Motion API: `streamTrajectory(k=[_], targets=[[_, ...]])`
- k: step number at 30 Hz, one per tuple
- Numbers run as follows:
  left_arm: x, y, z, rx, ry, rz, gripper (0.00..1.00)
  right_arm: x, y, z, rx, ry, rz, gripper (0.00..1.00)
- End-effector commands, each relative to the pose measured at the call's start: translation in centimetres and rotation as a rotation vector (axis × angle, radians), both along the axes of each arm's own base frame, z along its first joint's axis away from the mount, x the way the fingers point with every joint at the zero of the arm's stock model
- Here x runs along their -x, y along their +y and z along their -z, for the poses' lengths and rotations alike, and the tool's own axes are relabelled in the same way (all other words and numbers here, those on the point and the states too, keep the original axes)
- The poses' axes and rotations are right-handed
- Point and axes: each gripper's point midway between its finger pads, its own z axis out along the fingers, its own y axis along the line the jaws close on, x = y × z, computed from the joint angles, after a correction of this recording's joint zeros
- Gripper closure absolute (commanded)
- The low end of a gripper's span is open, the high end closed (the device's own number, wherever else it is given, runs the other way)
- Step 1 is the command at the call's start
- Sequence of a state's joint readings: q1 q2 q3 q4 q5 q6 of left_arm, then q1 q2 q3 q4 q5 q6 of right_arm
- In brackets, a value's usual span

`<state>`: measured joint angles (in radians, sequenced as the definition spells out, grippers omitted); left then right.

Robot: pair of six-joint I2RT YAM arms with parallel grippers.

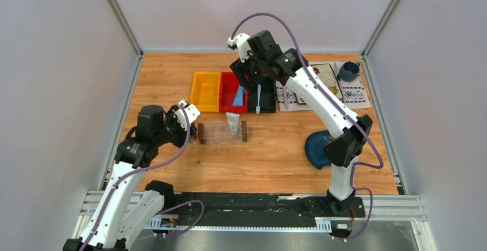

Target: Prepare toiletry sets of a toothbrush and toothpaste on the tray

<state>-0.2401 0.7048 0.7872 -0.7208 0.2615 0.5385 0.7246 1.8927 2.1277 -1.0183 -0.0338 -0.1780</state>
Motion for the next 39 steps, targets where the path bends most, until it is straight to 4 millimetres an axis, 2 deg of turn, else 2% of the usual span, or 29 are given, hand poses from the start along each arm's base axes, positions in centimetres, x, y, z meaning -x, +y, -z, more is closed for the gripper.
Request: streamTrajectory(k=[1,4,5,7,8,16,26,39], targets=[[-0.6,-0.6,-2.7,0.07,-0.043,-0.009,0.32,-3.9,0.9,-2.4,-0.12,-0.077,0.096,0.36],[-0.7,-0.7,-3.3,0.087,-0.051,-0.022,0.32,-5.9,1.3,-1.9,-0.142,-0.092,0.13,0.39],[-0.8,-0.6,-3.5,0.089,-0.053,-0.025,0.32,-7.1,1.2,-0.8,-0.124,-0.098,0.162,0.39],[-0.9,-0.6,-4.0,0.099,-0.06,-0.036,0.32,-8.2,1.8,0.0,-0.128,-0.104,0.175,0.39],[-0.9,-0.6,-4.1,0.101,-0.06,-0.039,0.32,-8.9,2.1,1.3,-0.118,-0.094,0.182,0.39],[-1.2,-0.2,-4.9,0.116,-0.072,-0.078,0.32,-12.0,3.6,5.7,-0.114,-0.086,0.253,0.41],[-1.2,-0.1,-5.4,0.127,-0.074,-0.089,0.32,-11.9,4.8,12.3,-0.071,0.026,0.279,0.45],[-1.0,-0.2,-4.9,0.123,-0.072,-0.08,0.32,-10.2,4.9,16.6,0.11,0.02,0.265,0.47]])
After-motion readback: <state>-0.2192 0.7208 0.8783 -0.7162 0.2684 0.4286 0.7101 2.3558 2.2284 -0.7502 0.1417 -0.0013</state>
